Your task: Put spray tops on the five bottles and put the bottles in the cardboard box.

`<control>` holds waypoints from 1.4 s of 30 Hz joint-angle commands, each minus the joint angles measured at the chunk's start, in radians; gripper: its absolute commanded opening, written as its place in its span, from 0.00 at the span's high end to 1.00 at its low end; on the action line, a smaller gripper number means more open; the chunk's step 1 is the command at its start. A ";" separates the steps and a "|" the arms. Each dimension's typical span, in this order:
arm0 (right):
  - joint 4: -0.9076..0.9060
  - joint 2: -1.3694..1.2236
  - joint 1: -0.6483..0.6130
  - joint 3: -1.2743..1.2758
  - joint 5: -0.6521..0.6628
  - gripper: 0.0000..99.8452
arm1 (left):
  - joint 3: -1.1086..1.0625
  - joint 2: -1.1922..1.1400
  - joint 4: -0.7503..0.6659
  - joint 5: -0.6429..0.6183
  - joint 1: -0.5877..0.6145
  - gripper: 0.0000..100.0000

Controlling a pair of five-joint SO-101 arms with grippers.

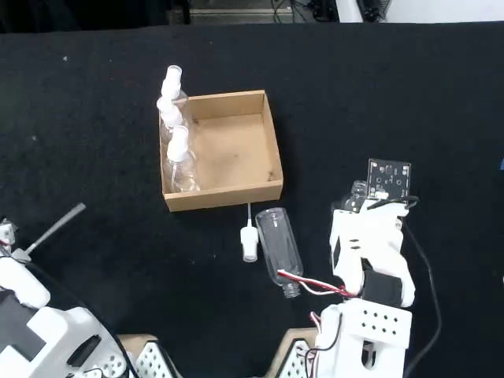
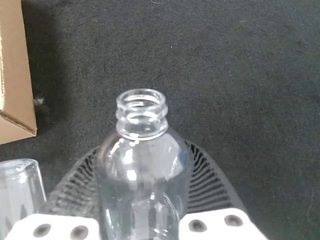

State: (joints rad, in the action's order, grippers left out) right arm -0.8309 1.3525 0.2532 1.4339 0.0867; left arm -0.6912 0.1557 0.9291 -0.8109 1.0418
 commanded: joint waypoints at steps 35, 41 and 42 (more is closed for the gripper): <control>0.023 0.031 0.011 -0.021 -0.005 0.99 | 0.165 0.003 0.117 0.884 -0.013 0.87; 0.023 0.031 0.011 -0.021 -0.005 0.99 | 0.157 0.003 0.120 0.945 -0.007 0.65; 0.023 0.031 0.011 -0.021 -0.005 0.99 | 0.156 0.005 0.120 0.945 -0.007 0.65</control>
State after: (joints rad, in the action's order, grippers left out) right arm -0.8309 1.3525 0.2532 1.4339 0.0867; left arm -0.5854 0.1542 1.0426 0.1128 1.0342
